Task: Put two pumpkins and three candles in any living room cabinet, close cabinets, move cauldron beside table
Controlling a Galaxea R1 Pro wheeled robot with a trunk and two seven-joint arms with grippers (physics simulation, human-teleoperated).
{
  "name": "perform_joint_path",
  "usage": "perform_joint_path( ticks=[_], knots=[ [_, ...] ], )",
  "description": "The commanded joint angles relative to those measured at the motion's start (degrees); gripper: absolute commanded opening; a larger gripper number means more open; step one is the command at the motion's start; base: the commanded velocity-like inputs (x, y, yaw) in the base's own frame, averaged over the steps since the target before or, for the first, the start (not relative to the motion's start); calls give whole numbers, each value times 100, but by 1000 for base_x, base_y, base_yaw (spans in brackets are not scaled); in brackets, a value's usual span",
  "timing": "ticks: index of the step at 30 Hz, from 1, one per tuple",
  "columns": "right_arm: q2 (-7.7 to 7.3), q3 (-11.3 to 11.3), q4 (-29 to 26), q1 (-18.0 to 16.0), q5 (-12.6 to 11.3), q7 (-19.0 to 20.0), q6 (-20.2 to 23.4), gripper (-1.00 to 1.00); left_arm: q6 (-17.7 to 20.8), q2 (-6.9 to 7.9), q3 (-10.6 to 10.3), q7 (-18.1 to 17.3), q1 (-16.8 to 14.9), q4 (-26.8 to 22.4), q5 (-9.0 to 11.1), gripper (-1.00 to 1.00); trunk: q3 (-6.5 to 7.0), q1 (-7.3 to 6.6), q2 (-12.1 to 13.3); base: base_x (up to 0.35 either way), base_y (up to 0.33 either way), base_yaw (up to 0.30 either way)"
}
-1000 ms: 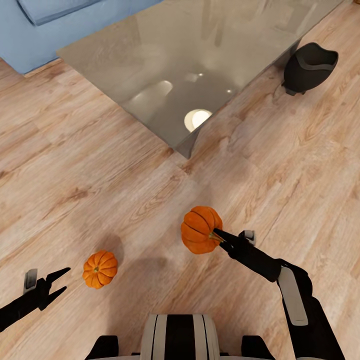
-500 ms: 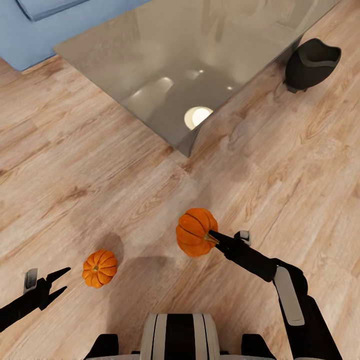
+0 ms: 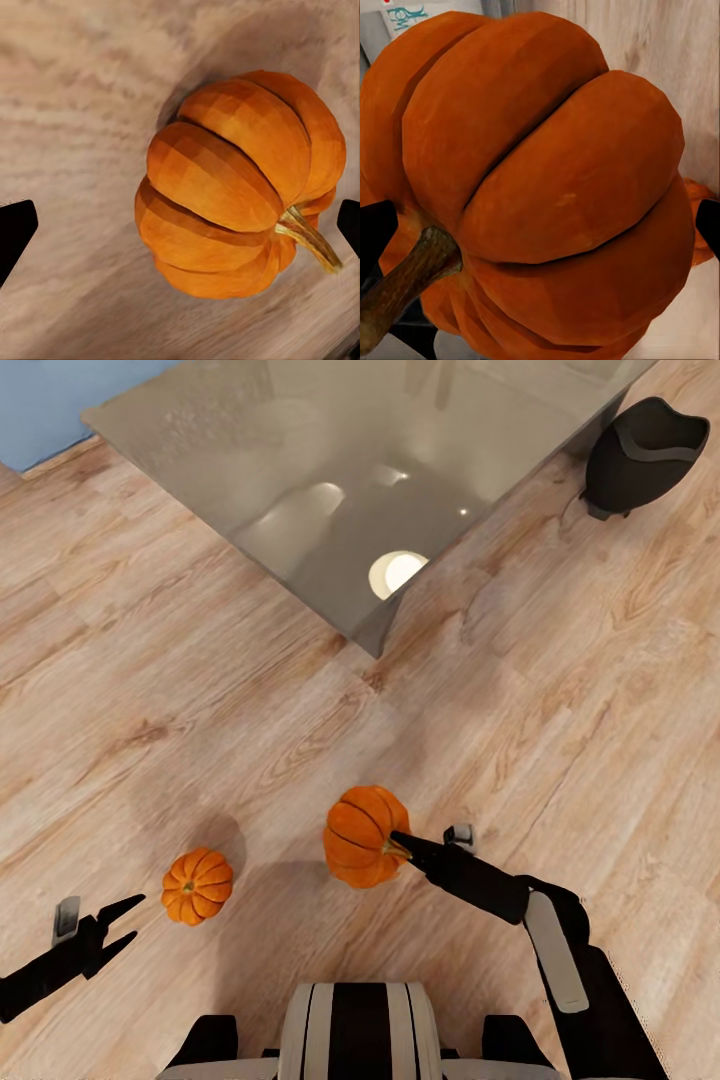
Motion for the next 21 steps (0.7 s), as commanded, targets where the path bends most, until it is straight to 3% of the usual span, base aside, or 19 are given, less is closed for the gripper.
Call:
perform_joint_path(
  ticks=[1,10,21],
  knots=[
    [33,20,4,-1,5,-6,-14,-100,-33,-11,1,0,0,0,1,100,0,0,0,0,0,0],
    [321,84,34,-4,19,-2,-83,-100,-228,-20,4,4,0,1,2,100,44,-5,3,0,0,0],
    [326,88,43,-4,-7,8,-80,-100,-234,-20,-2,1,2,1,5,100,199,-23,12,0,0,0]
  ],
)
